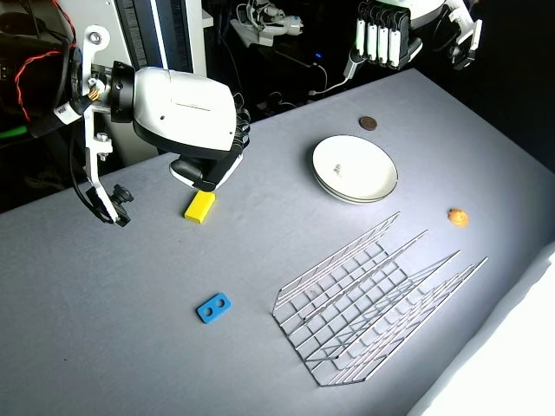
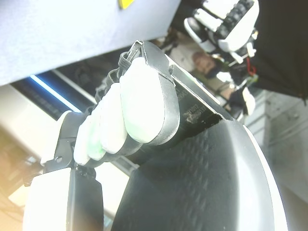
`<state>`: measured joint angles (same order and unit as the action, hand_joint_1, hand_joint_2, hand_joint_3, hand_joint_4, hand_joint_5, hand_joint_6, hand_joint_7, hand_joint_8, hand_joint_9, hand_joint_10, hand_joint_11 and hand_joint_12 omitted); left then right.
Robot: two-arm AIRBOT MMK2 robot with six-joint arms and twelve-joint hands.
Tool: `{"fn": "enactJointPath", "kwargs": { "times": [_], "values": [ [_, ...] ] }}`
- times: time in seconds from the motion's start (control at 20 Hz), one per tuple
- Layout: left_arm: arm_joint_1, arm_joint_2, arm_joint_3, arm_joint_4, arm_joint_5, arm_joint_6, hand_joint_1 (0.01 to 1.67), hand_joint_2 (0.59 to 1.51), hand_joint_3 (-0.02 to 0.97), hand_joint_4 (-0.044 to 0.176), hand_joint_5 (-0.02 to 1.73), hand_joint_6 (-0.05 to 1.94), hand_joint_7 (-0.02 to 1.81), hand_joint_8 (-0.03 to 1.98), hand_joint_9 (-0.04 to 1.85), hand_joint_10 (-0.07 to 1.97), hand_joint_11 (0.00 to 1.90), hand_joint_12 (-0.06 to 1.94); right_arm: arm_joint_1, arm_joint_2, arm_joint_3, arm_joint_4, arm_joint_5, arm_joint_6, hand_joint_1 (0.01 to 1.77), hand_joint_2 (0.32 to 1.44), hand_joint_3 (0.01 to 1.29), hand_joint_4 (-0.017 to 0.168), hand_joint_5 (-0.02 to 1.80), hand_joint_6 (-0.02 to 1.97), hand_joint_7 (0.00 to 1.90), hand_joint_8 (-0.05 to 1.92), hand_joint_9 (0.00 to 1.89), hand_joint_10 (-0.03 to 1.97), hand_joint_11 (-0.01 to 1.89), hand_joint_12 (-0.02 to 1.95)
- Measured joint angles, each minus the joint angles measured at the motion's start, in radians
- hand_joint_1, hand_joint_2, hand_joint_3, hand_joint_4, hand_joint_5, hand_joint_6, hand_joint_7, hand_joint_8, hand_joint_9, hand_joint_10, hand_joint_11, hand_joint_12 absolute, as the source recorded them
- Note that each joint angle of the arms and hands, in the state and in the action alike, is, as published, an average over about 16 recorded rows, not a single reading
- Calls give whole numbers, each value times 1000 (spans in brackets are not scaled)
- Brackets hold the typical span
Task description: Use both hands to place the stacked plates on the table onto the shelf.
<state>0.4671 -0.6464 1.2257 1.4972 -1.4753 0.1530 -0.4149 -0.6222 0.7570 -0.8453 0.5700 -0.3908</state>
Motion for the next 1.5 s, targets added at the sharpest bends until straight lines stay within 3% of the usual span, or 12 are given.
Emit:
{"fn": "enactJointPath", "kwargs": {
  "times": [0.3, 0.4, 0.55, 0.7, 1.1, 1.5],
  "values": [
    [0, 0, 3, -10, 0, 3, 118, 1135, 50, 17, 355, 414, 364, 423, 405, 422, 451, 428, 0, 0, -1, -2, -1, -1, 191, 1231, 35, 15, 411, 524, 470, 486, 492, 503, 560, 566],
    [3, 0, 1, -16, 1, 3, 105, 1133, 48, 15, 310, 358, 320, 367, 354, 368, 395, 371, 0, 0, -1, -2, -1, -1, 284, 1205, 33, 14, 359, 459, 410, 425, 430, 438, 490, 541],
    [10, -1, -3, -25, 1, 7, 21, 1114, 33, -3, 94, 82, 95, 85, 116, 87, 143, 83, 0, -1, -1, -2, -2, -2, 416, 1147, 26, 1, 140, 167, 174, 141, 186, 149, 216, 395],
    [15, -1, -7, -36, 8, 7, 13, 1117, 25, 1, 10, -7, 13, -5, 13, 5, 22, -7, -2, -1, -2, -2, -3, -2, 624, 1096, 18, 3, 25, 23, 39, 10, 52, 9, 38, 432],
    [20, -2, -24, -24, 35, -2, 17, 1118, 19, -2, 20, -11, 20, -14, 20, 6, 16, -14, -5, -1, -2, 0, -7, -2, 1176, 977, 18, 1, 20, 21, 19, 14, 71, 6, 21, 812],
    [23, -10, -25, 68, 56, -25, 21, 1121, 15, -2, 20, -1, 18, -14, 20, 7, 18, -14, -7, -5, -2, 2, -13, -4, 1226, 981, 18, 1, 22, 20, 24, 14, 90, 6, 21, 871]
  ]
}}
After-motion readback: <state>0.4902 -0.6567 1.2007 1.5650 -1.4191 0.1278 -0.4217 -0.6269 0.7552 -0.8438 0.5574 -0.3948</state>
